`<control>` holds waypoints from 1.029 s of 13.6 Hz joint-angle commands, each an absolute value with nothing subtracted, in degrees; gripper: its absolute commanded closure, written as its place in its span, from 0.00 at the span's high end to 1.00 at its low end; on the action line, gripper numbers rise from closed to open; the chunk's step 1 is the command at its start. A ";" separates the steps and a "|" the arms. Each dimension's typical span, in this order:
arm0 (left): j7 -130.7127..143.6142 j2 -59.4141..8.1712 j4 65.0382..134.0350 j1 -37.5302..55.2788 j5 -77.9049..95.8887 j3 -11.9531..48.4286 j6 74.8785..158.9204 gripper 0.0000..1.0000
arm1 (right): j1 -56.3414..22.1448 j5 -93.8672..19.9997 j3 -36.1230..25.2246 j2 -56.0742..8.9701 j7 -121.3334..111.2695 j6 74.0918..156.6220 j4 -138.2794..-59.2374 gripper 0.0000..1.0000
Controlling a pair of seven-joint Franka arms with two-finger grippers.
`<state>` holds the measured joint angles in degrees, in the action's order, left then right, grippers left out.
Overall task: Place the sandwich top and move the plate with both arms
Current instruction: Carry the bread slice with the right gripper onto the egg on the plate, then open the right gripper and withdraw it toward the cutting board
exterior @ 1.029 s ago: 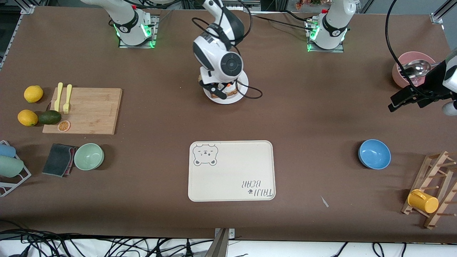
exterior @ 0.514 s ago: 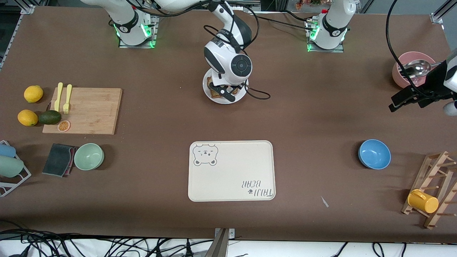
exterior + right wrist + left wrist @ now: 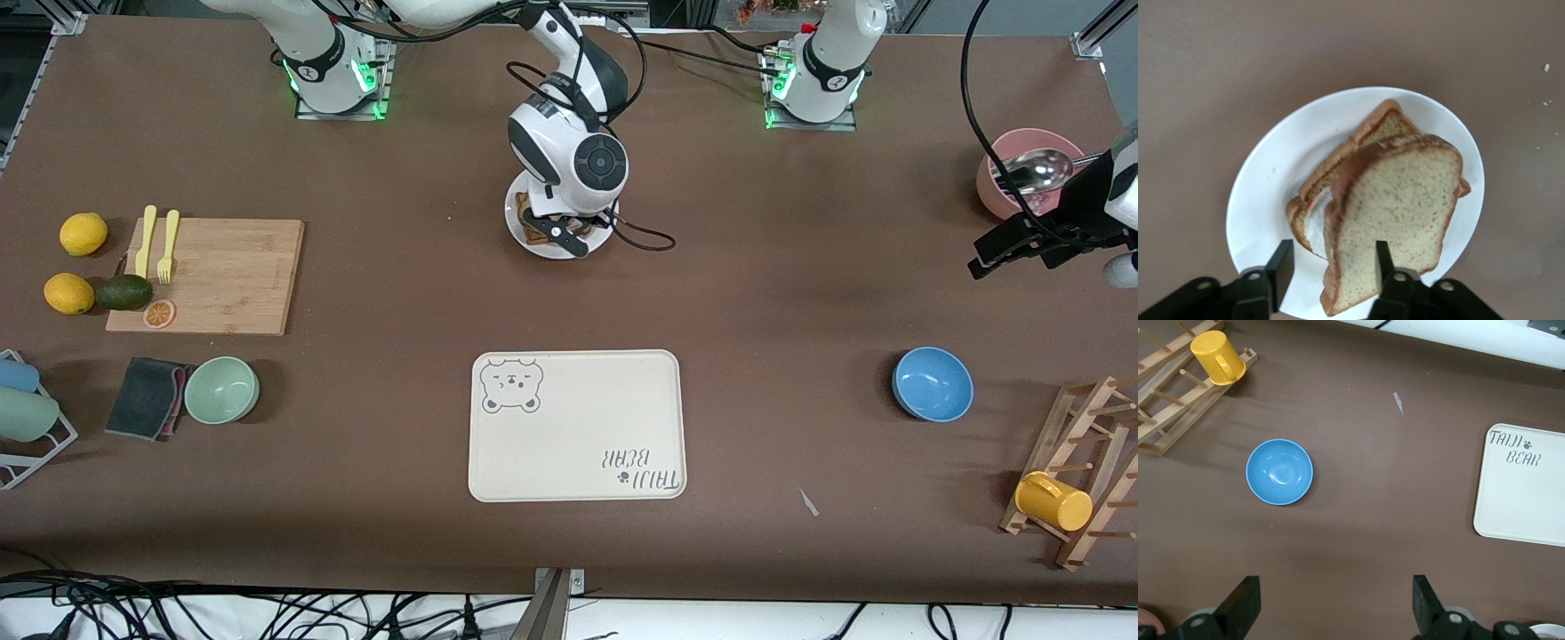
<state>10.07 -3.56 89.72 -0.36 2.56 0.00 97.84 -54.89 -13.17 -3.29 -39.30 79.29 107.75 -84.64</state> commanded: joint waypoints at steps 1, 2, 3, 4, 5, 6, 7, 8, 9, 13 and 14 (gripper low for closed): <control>9.93 -3.96 88.33 -0.62 3.78 0.00 96.68 1.00 | -53.44 -13.01 -4.04 -39.02 79.02 105.30 -82.27 1.00; 10.02 -3.96 88.33 -0.62 3.78 0.00 96.68 1.00 | -53.00 -12.92 -4.65 -38.85 78.23 104.60 -81.92 1.00; 10.11 -3.96 88.33 -0.62 3.78 0.00 96.68 1.00 | -52.48 -12.83 -5.53 -37.89 76.31 103.55 -81.48 1.00; 10.11 -3.96 88.33 -0.62 3.78 0.00 96.68 1.00 | -52.04 -12.92 -6.41 -37.53 73.85 102.14 -81.21 1.00; 10.11 -3.96 88.33 -0.62 3.87 0.00 96.68 1.00 | -51.77 -12.92 -7.90 -36.75 71.13 101.08 -81.12 1.00; 10.02 -3.96 88.33 -0.62 3.87 0.00 96.68 1.00 | -51.68 -12.92 -9.65 -35.61 69.10 100.12 -81.21 1.00; 10.11 -3.96 88.33 -0.62 3.87 0.00 96.68 1.00 | -51.68 -12.92 -11.84 -34.64 66.21 99.06 -81.21 1.00; 10.19 -3.96 88.33 -0.62 3.78 0.00 96.68 1.00 | -51.68 -12.92 -13.69 -33.50 62.53 97.66 -81.21 1.00; 10.11 -3.96 88.33 -0.35 3.69 0.09 96.68 1.00 | -51.59 -13.09 -16.15 -32.96 58.14 95.82 -81.21 1.00; 9.84 -4.13 88.68 -0.79 3.43 0.00 96.50 1.00 | -51.68 -13.62 -27.66 -32.08 33.64 91.41 -81.21 1.00; 10.10 -4.57 88.86 -0.27 2.73 0.09 95.37 1.00 | -51.68 -13.71 -31.17 -31.99 26.96 90.80 -81.21 1.00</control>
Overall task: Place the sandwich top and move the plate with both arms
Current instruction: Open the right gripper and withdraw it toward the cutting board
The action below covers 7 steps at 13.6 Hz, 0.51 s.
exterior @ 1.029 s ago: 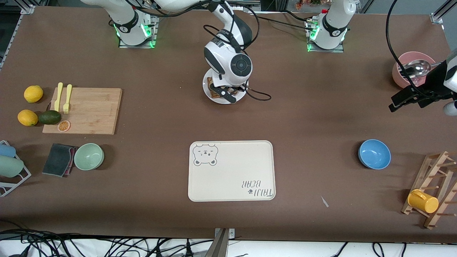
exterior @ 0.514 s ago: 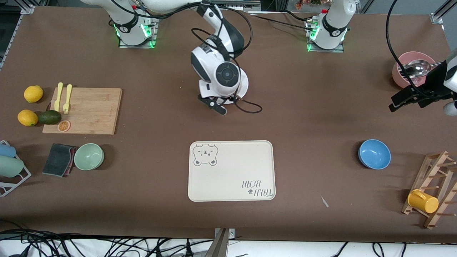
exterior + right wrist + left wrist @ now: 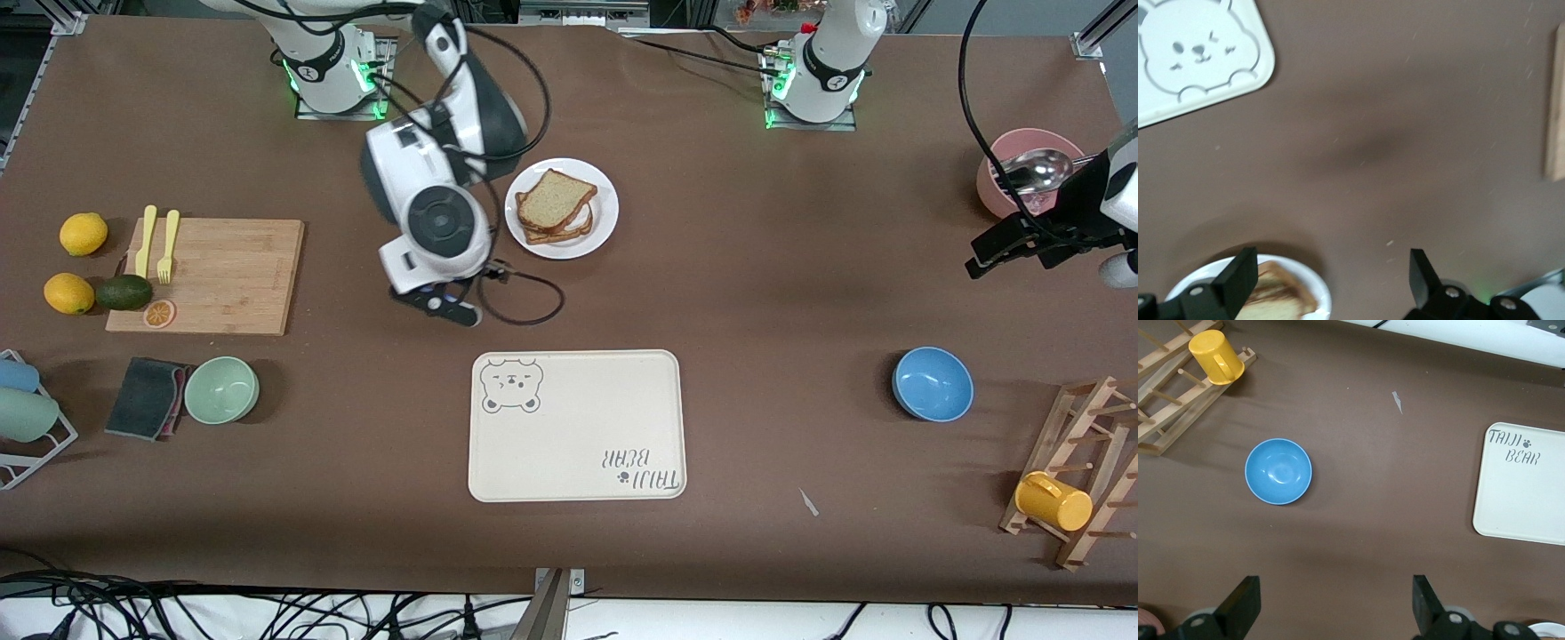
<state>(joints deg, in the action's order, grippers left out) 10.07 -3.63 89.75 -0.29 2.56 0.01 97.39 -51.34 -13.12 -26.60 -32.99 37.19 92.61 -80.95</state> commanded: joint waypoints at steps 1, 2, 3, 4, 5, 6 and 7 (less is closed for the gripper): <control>10.54 -4.66 88.68 -0.09 2.55 0.26 94.06 1.00 | -51.59 -14.06 -34.33 -31.91 20.11 90.36 -81.21 1.00; 10.55 -4.66 88.77 -0.09 2.46 0.18 93.17 1.00 | -50.63 -14.85 -36.71 -31.56 13.60 90.35 -81.12 1.00; 10.55 -4.66 89.47 -0.09 2.37 0.18 92.64 1.00 | -50.19 -15.46 -38.57 -31.55 9.53 90.35 -81.04 1.00; 10.46 -5.18 89.82 -0.09 2.20 0.18 92.46 1.00 | -50.01 -15.56 -40.32 -30.77 7.40 90.26 -80.86 1.00; 10.37 -5.53 89.82 -0.09 2.20 0.18 91.68 1.00 | -49.66 -15.56 -41.04 -30.24 4.77 90.26 -80.95 1.00; 10.28 -5.89 89.82 -0.09 2.20 0.18 90.97 1.00 | -48.79 -15.30 -41.22 -29.10 1.79 90.26 -80.95 1.00; 10.20 -6.15 89.82 -0.09 2.11 0.18 90.27 1.00 | -47.30 -15.12 -41.22 -27.53 -0.33 90.26 -81.03 1.00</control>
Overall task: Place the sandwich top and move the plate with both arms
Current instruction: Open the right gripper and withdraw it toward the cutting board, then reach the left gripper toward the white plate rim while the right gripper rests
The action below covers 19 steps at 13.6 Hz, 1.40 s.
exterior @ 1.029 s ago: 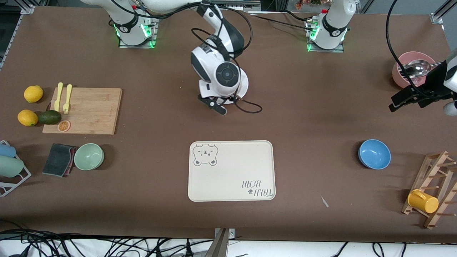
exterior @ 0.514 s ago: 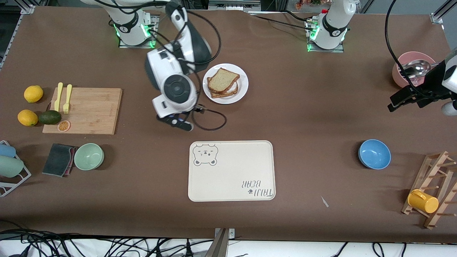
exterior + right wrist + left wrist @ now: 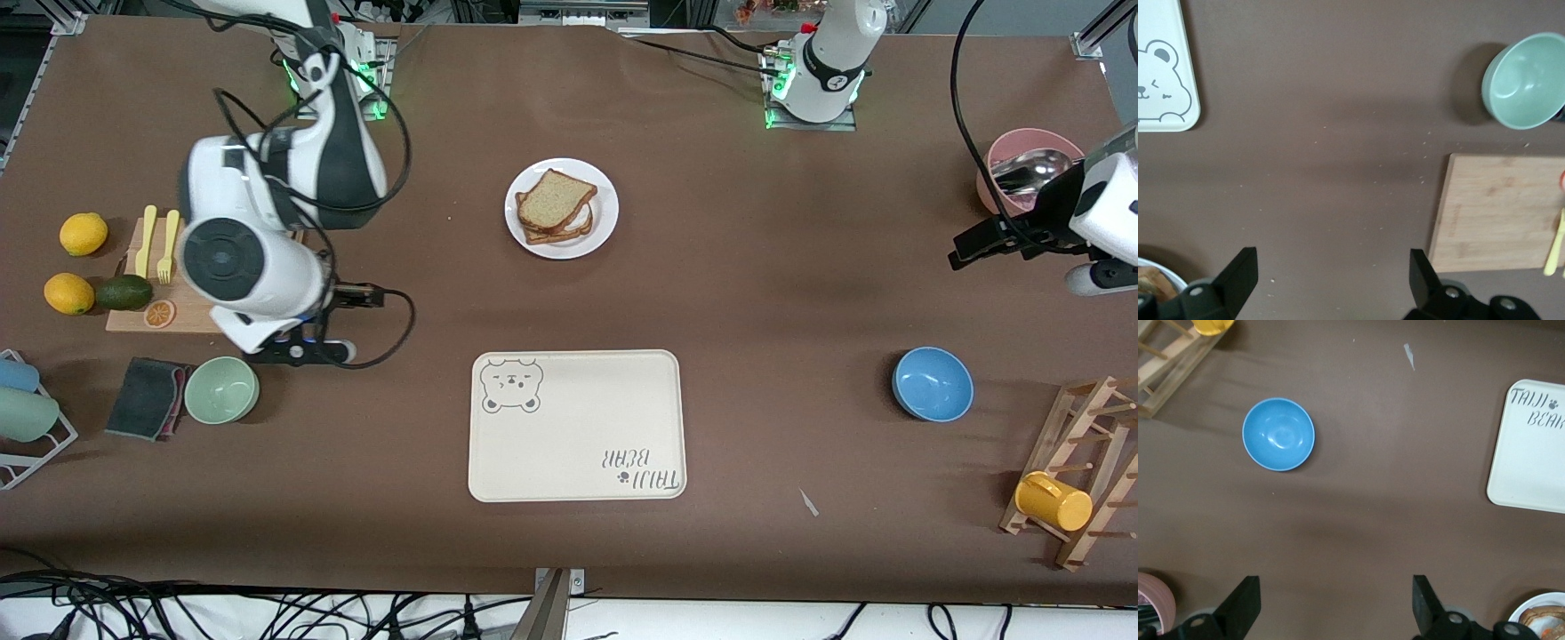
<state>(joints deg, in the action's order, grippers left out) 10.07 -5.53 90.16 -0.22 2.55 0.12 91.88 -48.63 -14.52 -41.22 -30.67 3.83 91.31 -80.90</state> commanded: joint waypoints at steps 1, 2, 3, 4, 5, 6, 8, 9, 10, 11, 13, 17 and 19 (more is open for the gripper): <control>10.20 -6.85 89.82 -0.09 2.11 0.18 89.48 1.00 | -45.37 -14.94 -40.87 -25.68 -1.13 90.35 -81.21 1.00; 10.20 -7.20 90.26 0.00 2.02 0.18 88.95 1.00 | -43.18 -15.03 -40.61 -23.84 -1.49 90.44 -81.21 1.00; 10.46 -7.03 91.57 0.09 0.98 0.35 88.95 1.00 | -41.07 -15.03 -39.21 -22.08 -1.76 90.18 -81.21 1.00; 10.55 -6.94 92.63 0.00 0.10 1.48 89.21 1.00 | -38.61 -14.77 -37.55 -20.06 -2.71 90.00 -81.56 1.00; 10.63 -6.86 93.51 -0.09 -0.70 1.84 89.38 1.00 | -36.06 -14.59 -36.05 -18.73 -4.55 89.56 -81.56 1.00; 10.72 -6.59 94.47 -0.09 -0.70 1.93 89.73 1.00 | -34.21 -13.02 -34.64 -17.50 -6.57 89.21 -81.21 1.00; 10.98 -6.16 97.19 -0.09 -0.70 2.02 92.36 1.00 | -30.61 -9.50 -30.96 -15.91 -7.56 89.56 -81.21 1.00; 11.42 -5.37 99.21 -0.17 -0.53 2.28 94.46 1.00 | -27.19 -8.80 -27.54 -15.21 -7.56 89.21 -81.04 1.00; 11.69 -5.01 101.58 -0.18 -0.09 2.37 96.83 1.00 | -23.33 -7.48 -23.42 -13.38 -7.38 89.21 -81.21 1.00; 11.69 -4.40 103.78 -0.18 0.43 2.37 98.77 1.00 | -20.07 -6.34 -20.07 -12.75 -7.38 89.21 -81.30 1.00; 11.78 -3.52 107.82 -0.18 2.27 2.63 103.34 1.00 | -15.93 -1.43 -14.53 -11.78 -7.38 89.12 -82.17 1.00; 14.32 -3.43 114.07 -0.18 5.61 5.09 111.51 1.00 | -5.12 0.09 -3.71 -8.01 -6.86 91.04 -84.90 1.00; 14.68 -3.60 116.71 -0.18 9.12 5.97 115.47 1.00 | -2.65 -0.35 -2.11 -3.46 -6.33 91.58 -91.19 1.00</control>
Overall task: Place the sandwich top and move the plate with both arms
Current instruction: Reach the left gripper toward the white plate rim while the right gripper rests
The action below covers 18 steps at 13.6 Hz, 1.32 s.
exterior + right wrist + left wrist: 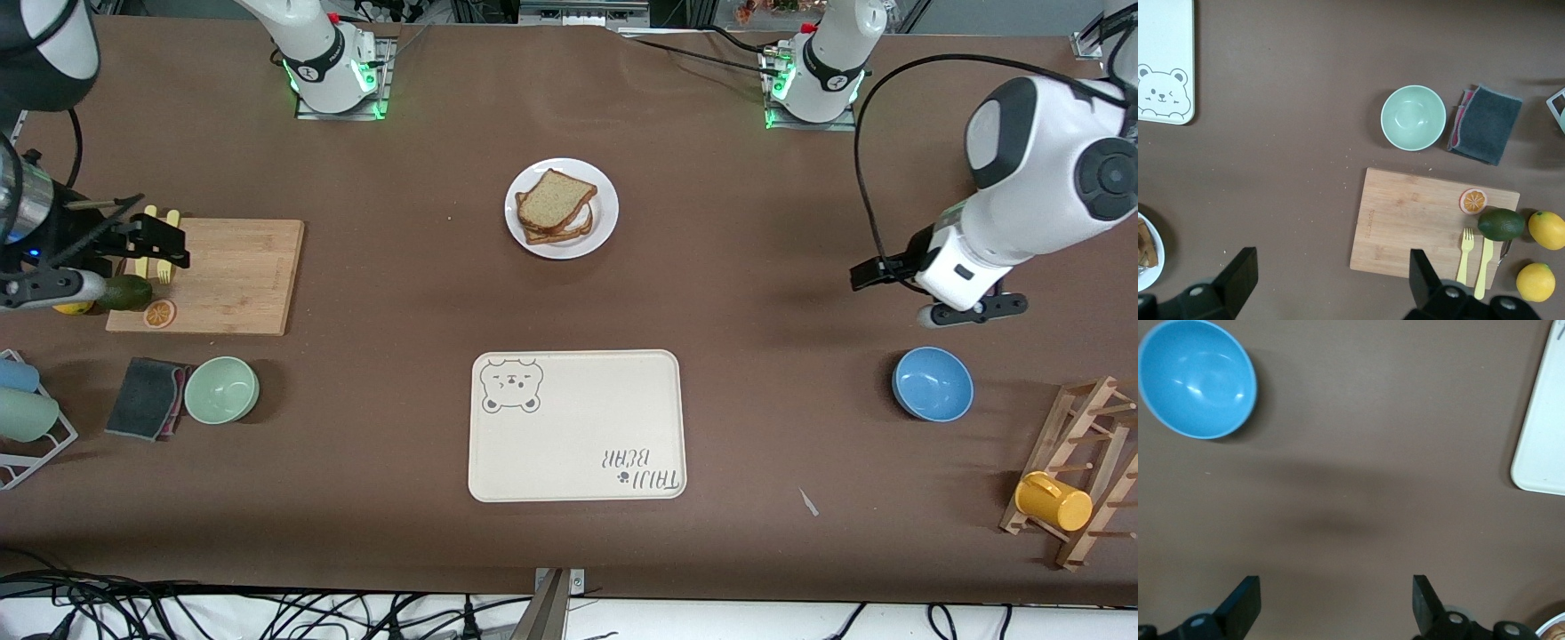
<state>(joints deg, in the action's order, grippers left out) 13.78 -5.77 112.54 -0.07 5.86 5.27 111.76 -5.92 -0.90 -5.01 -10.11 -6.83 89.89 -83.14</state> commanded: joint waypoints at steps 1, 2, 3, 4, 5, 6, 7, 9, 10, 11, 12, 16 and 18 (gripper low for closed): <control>14.59 -3.60 118.20 -0.18 12.10 6.15 117.49 1.00 | -1.24 -1.22 -2.02 -0.56 -6.33 93.41 -95.41 1.00; 14.42 -3.78 119.52 -0.18 15.09 6.94 119.60 1.00 | -0.10 -2.19 -2.02 0.34 -6.42 94.91 -97.10 1.00; 14.07 -3.78 120.92 -0.18 17.38 7.64 121.88 1.00 | 0.87 -2.11 -1.93 0.35 -6.76 94.92 -97.03 1.00; 13.98 -3.95 121.72 -0.18 19.32 8.17 123.47 1.00 | 1.23 -1.94 -1.41 0.61 -6.94 94.83 -97.12 1.00; 13.45 -4.22 121.82 -0.26 22.47 8.61 123.83 1.00 | 1.23 -1.85 -0.54 1.57 -6.60 94.75 -97.38 1.00; 11.62 -4.48 121.64 -0.26 27.81 8.53 123.92 1.00 | 1.14 -1.50 -0.61 1.67 -6.68 94.83 -97.30 1.00; 8.30 -4.74 121.81 -0.26 32.12 8.53 123.84 1.00 | 1.14 -1.58 -0.62 1.50 -6.68 94.75 -97.03 1.00; 3.89 -5.71 122.95 -0.09 38.03 8.70 123.92 1.00 | 1.06 -1.41 -0.62 1.14 -7.20 94.66 -96.59 1.00; 0.73 -6.23 123.48 -0.09 40.58 9.75 124.53 1.00 | 0.97 -0.97 -0.35 1.14 -7.03 94.66 -96.33 1.00; -2.60 -6.33 125.31 -0.17 43.48 10.63 126.46 1.00 | 0.97 -1.05 -0.26 1.14 -6.68 94.22 -96.33 1.00; -6.03 -6.24 127.25 -0.09 46.81 11.77 129.17 1.00 | 0.97 -1.05 -0.26 1.23 -6.59 93.96 -96.33 1.00; -21.04 -7.90 131.56 -0.09 63.67 13.18 130.69 1.00 | 0.97 -0.70 1.32 1.67 -6.42 93.96 -96.33 1.00; -30.62 -10.53 132.80 0.00 71.59 14.05 130.78 1.00 | 0.97 -1.14 1.23 1.49 -6.42 93.87 -96.33 1.00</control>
